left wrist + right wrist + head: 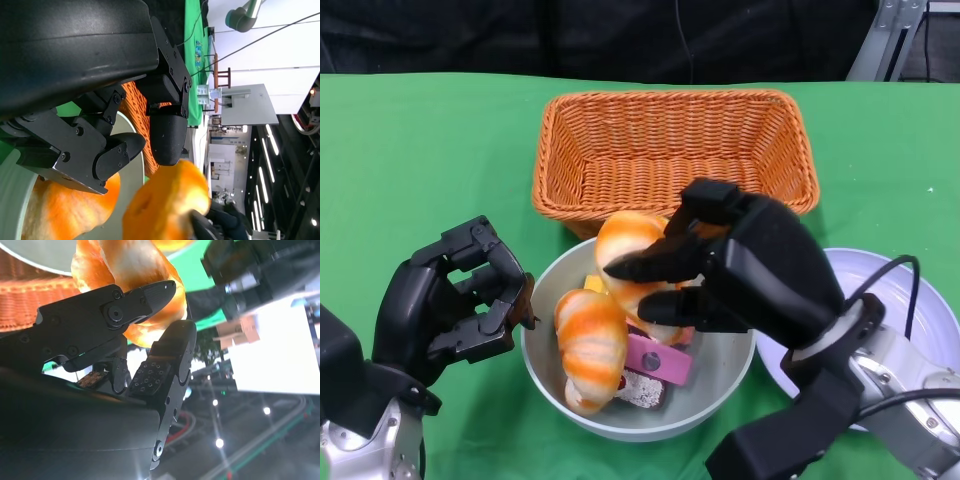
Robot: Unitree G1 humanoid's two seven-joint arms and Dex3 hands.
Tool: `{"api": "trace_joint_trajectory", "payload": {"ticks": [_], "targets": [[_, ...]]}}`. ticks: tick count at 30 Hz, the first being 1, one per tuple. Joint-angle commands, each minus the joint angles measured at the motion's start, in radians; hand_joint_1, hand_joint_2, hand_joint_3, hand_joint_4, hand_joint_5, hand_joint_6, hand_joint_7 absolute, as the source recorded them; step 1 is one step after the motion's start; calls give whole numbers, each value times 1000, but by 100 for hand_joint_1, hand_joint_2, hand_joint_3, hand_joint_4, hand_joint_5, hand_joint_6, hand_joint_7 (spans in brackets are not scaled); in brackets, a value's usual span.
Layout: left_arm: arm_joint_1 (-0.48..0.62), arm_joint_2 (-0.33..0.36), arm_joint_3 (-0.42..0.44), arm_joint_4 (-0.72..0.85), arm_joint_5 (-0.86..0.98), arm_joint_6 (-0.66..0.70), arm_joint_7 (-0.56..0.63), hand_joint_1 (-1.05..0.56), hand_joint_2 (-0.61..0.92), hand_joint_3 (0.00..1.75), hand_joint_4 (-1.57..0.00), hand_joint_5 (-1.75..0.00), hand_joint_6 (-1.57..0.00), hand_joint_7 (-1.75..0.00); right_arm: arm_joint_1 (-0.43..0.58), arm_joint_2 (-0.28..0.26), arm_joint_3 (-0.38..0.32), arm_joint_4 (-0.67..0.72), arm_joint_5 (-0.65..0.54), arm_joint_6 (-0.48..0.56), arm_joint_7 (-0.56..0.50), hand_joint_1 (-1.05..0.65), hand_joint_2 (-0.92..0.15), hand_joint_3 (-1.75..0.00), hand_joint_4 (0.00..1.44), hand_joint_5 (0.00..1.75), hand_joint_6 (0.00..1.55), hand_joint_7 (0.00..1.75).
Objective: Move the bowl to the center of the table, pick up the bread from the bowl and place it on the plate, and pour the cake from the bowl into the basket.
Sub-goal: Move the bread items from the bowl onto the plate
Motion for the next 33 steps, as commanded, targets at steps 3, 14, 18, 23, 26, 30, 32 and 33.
{"api": "trace_joint_trajectory", "payload": {"ticks": [3, 14, 18, 23, 26, 30, 32, 33], "targets": [[-12, 22, 10, 10, 13, -13, 13, 1, 58, 109, -80, -170, -76, -150, 37, -24, -74, -91, 24, 1, -3, -21, -91, -3, 88, 126, 121, 19], [-21, 28, 20, 29, 10, -24, -2, 2, 61, 105, -80, -171, -76, -150, 148, -49, -204, -295, 70, 36, 71, -24, -88, -1, 89, 132, 106, 53], [-22, 29, 21, 35, 10, -29, -4, 2, 60, 105, -79, -171, -77, -149, 168, -44, -238, -348, 69, 59, 87, -23, -88, -1, 86, 138, 101, 65], [-22, 30, 22, 34, 17, -21, 8, 1, 60, 105, -80, -170, -77, -149, 225, -58, -282, -383, 61, 89, 108, -21, -88, -1, 85, 142, 98, 73], [-22, 31, 24, 31, 15, -11, 10, 2, 62, 102, -80, -169, -77, -149, 255, -77, -304, -373, 39, 99, 108, -20, -87, 0, 87, 139, 98, 73], [-24, 34, 27, 31, 13, -3, 13, 3, 62, 102, -80, -169, -77, -149, 284, -102, -335, -333, 38, 119, 117, -19, -88, -1, 88, 136, 97, 72], [-24, 34, 28, 33, 11, -8, 8, 2, 63, 100, -80, -169, -77, -149, 296, -114, -346, -316, 33, 146, 130, -20, -90, -2, 87, 135, 96, 71], [-23, 34, 28, 32, 11, -10, 7, 2, 63, 100, -80, -169, -77, -149, 302, -120, -351, -298, 31, 154, 125, -21, -90, -2, 87, 134, 96, 70]]}}
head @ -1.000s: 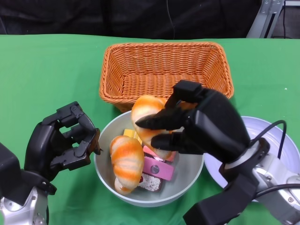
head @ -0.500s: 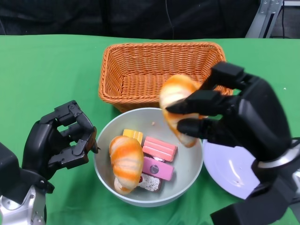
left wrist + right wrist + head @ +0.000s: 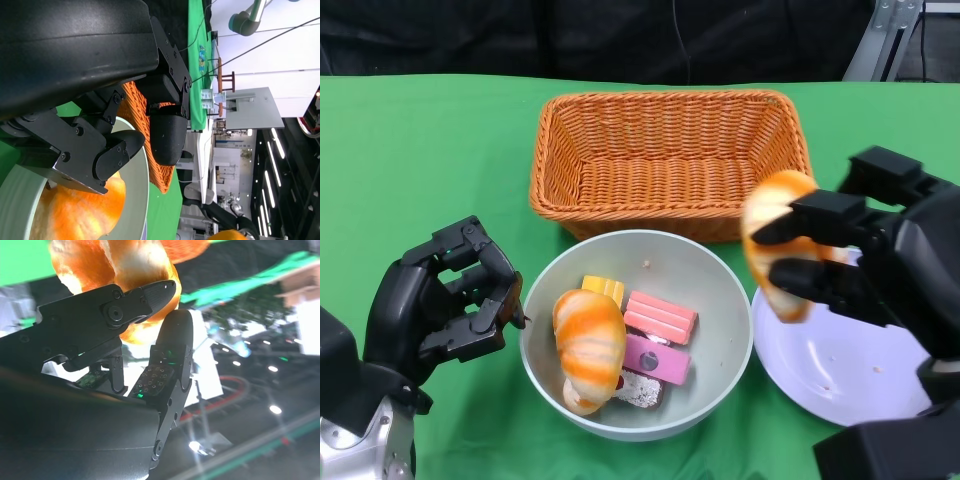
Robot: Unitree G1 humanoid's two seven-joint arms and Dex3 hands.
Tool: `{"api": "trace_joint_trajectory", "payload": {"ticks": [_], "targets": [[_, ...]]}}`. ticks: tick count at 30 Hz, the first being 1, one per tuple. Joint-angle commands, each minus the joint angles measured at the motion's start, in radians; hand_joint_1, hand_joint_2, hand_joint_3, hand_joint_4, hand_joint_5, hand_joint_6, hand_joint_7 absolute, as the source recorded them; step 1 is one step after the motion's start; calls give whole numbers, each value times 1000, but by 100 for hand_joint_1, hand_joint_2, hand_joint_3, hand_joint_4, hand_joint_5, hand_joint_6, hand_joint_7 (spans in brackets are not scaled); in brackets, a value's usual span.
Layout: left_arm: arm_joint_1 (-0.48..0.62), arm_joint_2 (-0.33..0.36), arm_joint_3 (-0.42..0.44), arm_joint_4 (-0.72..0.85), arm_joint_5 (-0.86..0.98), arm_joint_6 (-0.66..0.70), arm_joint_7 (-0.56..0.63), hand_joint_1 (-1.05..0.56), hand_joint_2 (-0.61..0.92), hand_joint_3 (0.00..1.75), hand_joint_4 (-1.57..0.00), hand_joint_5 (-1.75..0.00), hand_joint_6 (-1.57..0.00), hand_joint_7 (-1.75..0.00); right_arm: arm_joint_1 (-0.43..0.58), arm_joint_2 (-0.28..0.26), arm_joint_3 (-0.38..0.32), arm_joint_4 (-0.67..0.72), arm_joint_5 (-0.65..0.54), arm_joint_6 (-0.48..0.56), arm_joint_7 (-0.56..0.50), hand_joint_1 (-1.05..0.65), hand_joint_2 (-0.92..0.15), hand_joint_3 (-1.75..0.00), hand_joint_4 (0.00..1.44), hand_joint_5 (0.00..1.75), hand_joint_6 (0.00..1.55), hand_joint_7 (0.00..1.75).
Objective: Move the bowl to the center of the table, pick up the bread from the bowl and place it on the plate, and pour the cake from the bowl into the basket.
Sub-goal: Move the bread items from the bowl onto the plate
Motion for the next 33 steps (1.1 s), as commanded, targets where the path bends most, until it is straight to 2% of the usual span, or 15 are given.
{"api": "trace_joint_trajectory", "payload": {"ticks": [1, 5, 16, 20, 33], "targets": [[-6, 20, 10, -4, -3, 1, 5, 2, 63, 99, -79, -169, -77, -149, 22, -31, -31, 48, -11, 28, -10, -19, -89, -1, 89, 131, 98, 68], [-6, 22, 11, -2, -7, 3, -1, 4, 66, 96, -79, -169, -77, -149, 29, -50, -40, 118, -7, 15, -47, -13, -88, 0, 93, 123, 104, 59], [-2, 21, 10, -2, -1, 1, 8, 4, 68, 91, -79, -167, -78, -148, 9, -89, -27, 278, 11, -35, -99, -11, -88, 0, 92, 125, 106, 51], [-2, 21, 9, 1, 1, -7, 4, 4, 69, 91, -80, -167, -78, -148, 3, -85, -10, 331, 21, -40, -96, -12, -89, -1, 86, 133, 106, 47], [6, 24, 10, -11, -4, -4, -1, 3, 64, 97, -81, -168, -78, -148, -63, -74, 75, 544, -4, -45, -204, -9, -88, 0, 87, 126, 108, 41]]}}
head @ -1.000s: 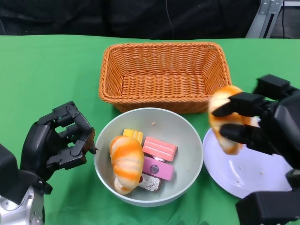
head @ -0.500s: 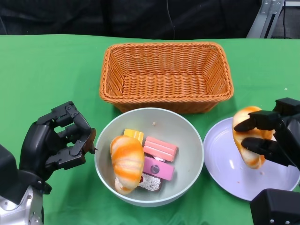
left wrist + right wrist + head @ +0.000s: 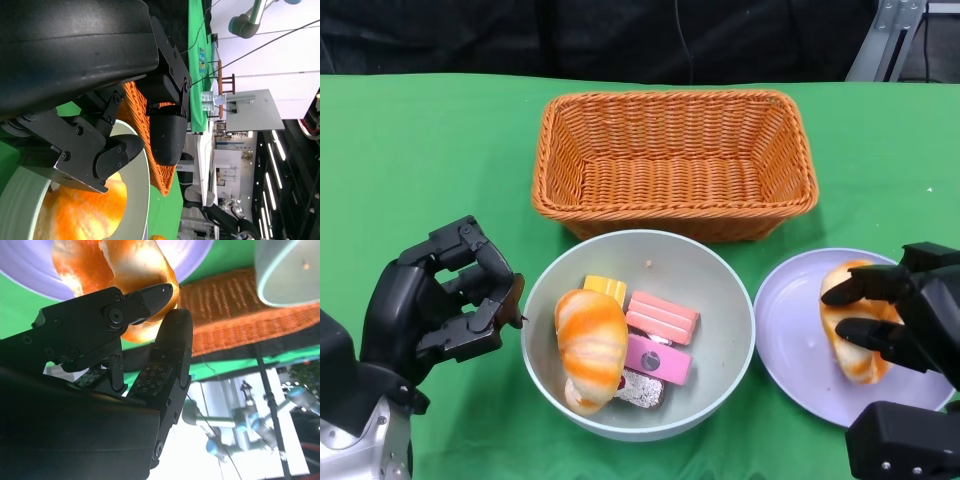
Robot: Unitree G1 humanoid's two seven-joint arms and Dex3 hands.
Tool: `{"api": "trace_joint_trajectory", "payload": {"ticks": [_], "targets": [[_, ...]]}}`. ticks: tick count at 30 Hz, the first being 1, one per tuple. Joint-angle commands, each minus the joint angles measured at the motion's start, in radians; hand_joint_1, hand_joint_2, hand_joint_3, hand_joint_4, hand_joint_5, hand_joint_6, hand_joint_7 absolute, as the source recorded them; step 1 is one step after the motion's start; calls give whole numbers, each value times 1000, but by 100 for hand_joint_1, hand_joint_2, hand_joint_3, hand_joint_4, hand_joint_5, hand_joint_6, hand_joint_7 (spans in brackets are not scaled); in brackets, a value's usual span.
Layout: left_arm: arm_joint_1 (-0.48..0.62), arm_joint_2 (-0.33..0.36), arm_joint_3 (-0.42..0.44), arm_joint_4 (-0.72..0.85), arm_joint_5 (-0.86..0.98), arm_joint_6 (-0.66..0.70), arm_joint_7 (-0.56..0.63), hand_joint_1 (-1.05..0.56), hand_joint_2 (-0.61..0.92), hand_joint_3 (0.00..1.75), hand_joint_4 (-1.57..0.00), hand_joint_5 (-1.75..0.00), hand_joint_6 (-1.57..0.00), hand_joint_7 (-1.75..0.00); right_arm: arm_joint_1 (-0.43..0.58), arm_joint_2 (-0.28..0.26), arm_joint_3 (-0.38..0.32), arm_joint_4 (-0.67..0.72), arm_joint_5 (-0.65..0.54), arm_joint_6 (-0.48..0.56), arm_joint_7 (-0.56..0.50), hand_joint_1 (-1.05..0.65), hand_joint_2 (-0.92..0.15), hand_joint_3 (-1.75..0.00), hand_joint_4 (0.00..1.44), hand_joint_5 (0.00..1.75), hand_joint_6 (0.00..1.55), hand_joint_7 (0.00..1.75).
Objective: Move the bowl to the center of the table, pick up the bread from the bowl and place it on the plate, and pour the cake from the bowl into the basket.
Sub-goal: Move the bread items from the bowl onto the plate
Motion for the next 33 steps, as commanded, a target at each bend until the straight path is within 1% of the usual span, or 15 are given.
{"api": "trace_joint_trajectory", "payload": {"ticks": [1, 2, 3, 5, 11, 13, 15, 17, 19, 21, 22, 24, 27, 30, 33], "targets": [[7, 18, 8, -15, -7, 2, -1, 3, 64, 97, -81, -168, -78, -147, -28, -4, 19, 58, -4, -7, -44, -9, -88, 0, 87, 125, 108, 40], [9, 17, 8, -19, -8, 3, 1, 3, 65, 97, -81, -168, -78, -147, -36, -2, 28, 84, -6, -10, -58, -9, -88, 0, 87, 125, 108, 39], [10, 17, 8, -20, -5, 1, 3, 3, 65, 96, -81, -167, -78, -147, -44, -1, 36, 106, -7, -12, -68, -9, -88, 0, 85, 131, 110, 36], [13, 18, 7, -23, -2, -1, 5, 3, 66, 96, -81, -167, -78, -146, -53, 0, 50, 133, -3, -5, -73, -9, -88, 0, 83, 137, 112, 32], [19, 20, 6, -32, -4, 2, 0, 3, 66, 97, -81, -167, -78, -146, -62, 1, 79, 175, 18, 19, -45, -9, -87, 0, 79, 140, 111, 25], [20, 21, 7, -33, -7, 4, -4, 3, 65, 97, -80, -168, -77, -146, -55, 0, 84, 164, 23, 39, -19, -12, -88, 0, 79, 130, 109, 16], [20, 21, 6, -33, -6, 6, -3, 3, 65, 97, -80, -168, -77, -147, -42, -1, 87, 130, 19, 80, 18, -16, -89, 0, 78, 112, 103, 6], [20, 22, 6, -30, -6, 3, -5, 4, 65, 97, -80, -168, -77, -147, -26, -3, 89, 94, 16, 111, 46, -20, -88, 0, 77, 102, 96, 2], [18, 21, 7, -26, -6, -2, -7, 4, 65, 97, -80, -168, -77, -147, -11, -7, 94, 62, 7, 141, 69, -21, -87, 0, 82, 70, 88, 1], [17, 21, 7, -23, -4, -2, -7, 4, 65, 97, -80, -168, -77, -147, 4, -10, 100, 25, -10, 188, 101, -29, -87, 0, 85, 25, 78, 0], [17, 21, 6, -24, -3, -1, -5, 4, 65, 97, -80, -168, -77, -147, 11, -12, 103, 9, -17, 207, 114, -31, -88, 0, 84, 16, 76, 0], [15, 22, 6, -20, -1, -5, -6, 4, 65, 98, -80, -168, -77, -147, 21, -17, 111, -19, -26, 239, 141, -35, -89, -1, 83, 7, 72, 0], [13, 23, 6, -13, -1, -12, -9, 3, 63, 99, -80, -169, -77, -147, 36, -20, 117, -58, -28, 279, 186, -40, -89, 0, 80, 2, 68, 0], [12, 23, 6, -9, -1, -15, -10, 3, 63, 101, -80, -169, -77, -147, 47, -22, 118, -88, -27, 304, 216, -43, -89, 0, 77, 0, 65, 0], [11, 23, 6, -6, -3, -12, -11, 4, 63, 101, -80, -168, -77, -147, 58, -17, 118, -111, -30, 322, 220, -52, -90, -1, 71, 0, 60, 0]]}}
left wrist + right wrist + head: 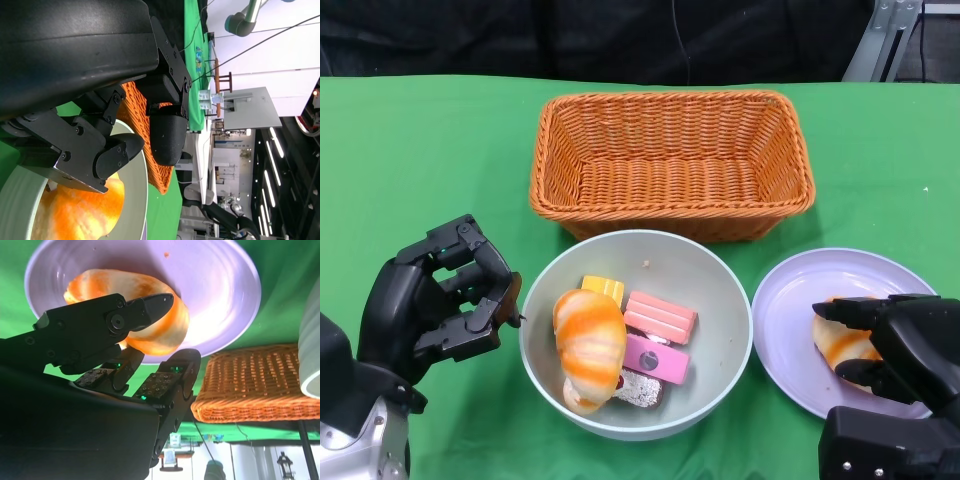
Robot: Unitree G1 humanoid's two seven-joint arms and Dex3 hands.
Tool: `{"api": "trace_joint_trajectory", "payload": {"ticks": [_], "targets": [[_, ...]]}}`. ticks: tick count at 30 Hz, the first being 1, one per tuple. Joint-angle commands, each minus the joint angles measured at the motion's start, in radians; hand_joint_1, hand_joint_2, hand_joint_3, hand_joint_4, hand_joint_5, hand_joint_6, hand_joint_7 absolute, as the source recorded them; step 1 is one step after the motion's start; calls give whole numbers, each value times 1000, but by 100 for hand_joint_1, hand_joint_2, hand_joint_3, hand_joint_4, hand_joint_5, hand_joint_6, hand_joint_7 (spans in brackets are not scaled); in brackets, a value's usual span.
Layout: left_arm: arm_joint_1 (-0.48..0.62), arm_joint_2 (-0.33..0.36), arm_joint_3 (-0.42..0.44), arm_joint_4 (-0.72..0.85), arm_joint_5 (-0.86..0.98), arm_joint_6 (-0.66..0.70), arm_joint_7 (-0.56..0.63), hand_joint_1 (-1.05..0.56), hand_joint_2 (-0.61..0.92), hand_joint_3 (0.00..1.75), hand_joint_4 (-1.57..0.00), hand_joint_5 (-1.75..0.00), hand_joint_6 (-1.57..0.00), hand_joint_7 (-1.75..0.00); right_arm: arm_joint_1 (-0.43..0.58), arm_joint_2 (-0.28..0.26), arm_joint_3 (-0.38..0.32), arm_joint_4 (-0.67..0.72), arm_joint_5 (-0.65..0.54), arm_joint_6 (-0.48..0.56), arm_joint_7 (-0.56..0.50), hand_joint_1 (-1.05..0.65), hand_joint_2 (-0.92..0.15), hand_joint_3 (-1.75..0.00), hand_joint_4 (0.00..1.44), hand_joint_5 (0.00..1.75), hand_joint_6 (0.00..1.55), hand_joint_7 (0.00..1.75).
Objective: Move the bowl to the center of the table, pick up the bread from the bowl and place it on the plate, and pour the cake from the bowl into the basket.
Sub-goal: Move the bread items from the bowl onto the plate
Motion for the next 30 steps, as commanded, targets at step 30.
{"api": "trace_joint_trajectory", "payload": {"ticks": [30], "targets": [[-8, 24, 4, 32, 5, -12, -7, 3, 65, 99, -79, -170, -77, -147, 96, 79, 7, -438, -80, 65, -27, -75, -92, -13, 76, 12, 71, 4]]}}
